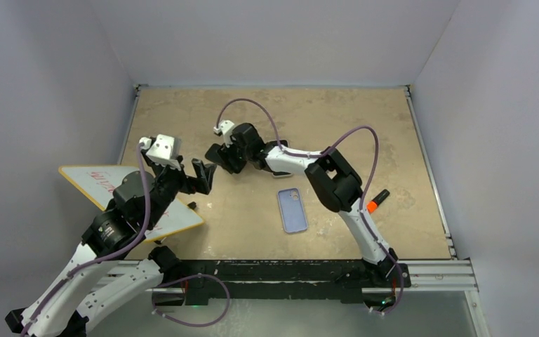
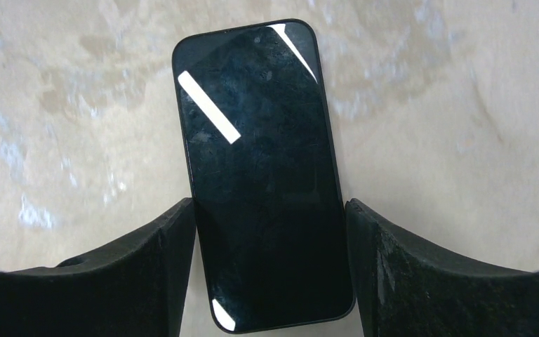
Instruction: Put the phone into the phone case
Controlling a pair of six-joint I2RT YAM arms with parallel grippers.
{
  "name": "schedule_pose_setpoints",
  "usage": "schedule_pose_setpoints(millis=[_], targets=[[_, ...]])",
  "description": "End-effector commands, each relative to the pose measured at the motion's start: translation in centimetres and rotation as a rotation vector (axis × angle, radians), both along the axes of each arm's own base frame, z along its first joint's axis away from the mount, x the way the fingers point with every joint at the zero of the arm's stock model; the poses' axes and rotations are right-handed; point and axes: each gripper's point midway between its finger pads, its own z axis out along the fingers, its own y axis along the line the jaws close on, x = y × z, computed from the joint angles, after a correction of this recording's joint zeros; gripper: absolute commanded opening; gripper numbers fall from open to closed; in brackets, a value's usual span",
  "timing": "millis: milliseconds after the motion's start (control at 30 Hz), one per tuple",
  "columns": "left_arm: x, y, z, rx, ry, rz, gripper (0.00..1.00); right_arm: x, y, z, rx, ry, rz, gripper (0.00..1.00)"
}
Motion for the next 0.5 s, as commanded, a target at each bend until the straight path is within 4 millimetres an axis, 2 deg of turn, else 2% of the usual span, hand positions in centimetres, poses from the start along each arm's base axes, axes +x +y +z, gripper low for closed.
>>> schedule_pose_setpoints(millis=[0, 100, 233, 367, 467], targets=[[0.6, 0.0, 0.2, -0.013, 0.001, 0.031, 1.0, -1.1, -2.5, 2.2, 0.021, 0.03, -0.125, 0.52], [0.5, 0.2, 0.2, -0.015, 0.002, 0.034, 1.0, -3.0, -4.2, 2.3, 0.022, 0.076, -0.163, 0.52], [0.2, 0.6, 0.4, -0.03, -0.007, 0.043, 1.0, -5.8, -7.2, 1.2, -0.018, 0.128, -0.229, 0.52], [0.1, 1.0, 0.6, -0.037, -0.015, 0.057, 1.0, -8.1, -9.4, 1.7, -0.042, 0.165, -0.285, 0.52], [0.1, 1.3, 0.7, -0.039, -0.019, 0.073, 1.0, -9.5, -10.2, 2.3, -0.038, 0.215, -0.32, 0.52]])
